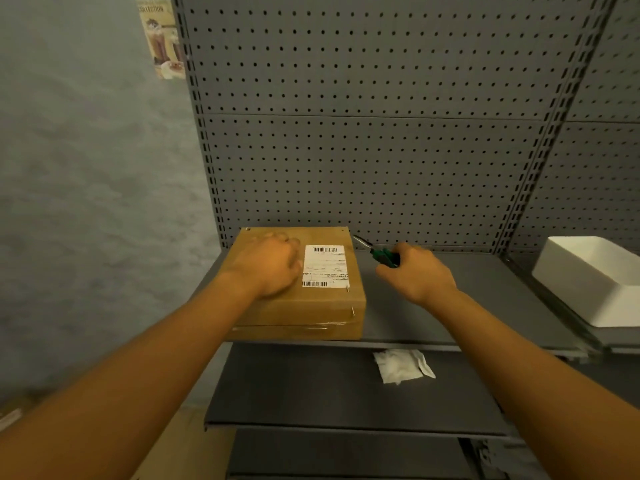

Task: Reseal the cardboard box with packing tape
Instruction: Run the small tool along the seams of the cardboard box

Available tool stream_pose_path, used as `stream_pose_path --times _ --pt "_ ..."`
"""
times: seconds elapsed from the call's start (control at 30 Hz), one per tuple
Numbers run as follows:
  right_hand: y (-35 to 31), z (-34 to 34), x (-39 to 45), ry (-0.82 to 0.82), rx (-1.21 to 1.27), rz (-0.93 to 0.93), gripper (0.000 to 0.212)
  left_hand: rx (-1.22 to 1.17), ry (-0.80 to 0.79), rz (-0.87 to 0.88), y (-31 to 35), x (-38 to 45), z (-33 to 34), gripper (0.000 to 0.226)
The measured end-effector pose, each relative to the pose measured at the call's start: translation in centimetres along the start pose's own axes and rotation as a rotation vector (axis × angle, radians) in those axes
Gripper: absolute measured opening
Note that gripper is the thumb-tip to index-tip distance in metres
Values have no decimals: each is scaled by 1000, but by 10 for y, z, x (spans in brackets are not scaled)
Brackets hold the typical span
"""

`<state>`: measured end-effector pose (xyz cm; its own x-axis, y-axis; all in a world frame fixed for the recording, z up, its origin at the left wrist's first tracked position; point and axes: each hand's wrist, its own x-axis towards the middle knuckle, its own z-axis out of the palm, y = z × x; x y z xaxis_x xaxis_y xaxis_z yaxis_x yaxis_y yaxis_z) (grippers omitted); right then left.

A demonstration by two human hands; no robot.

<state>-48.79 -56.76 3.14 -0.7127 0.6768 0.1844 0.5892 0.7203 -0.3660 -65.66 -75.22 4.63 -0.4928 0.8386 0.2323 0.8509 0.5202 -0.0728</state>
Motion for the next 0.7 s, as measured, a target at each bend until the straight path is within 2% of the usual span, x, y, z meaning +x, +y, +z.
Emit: stream_pose_path --times 0.2,0.33,0.53,0.63,0.7 --pt "-16 22 8 -77 82 -18 40 -22 -135 -110 -25 -6 11 43" --pt "-19 32 15 -123 131 -10 38 -43 -167 -241 -44 -4 13 47" --pt "-21 36 25 -186 165 -6 47 -357 -245 -496 -69 4 21 63" --pt "-21 38 27 -211 218 6 57 -511 -275 -545 -73 6 22 70" --pt "-23 40 27 -236 267 15 52 -591 -264 -569 -74 7 21 71"
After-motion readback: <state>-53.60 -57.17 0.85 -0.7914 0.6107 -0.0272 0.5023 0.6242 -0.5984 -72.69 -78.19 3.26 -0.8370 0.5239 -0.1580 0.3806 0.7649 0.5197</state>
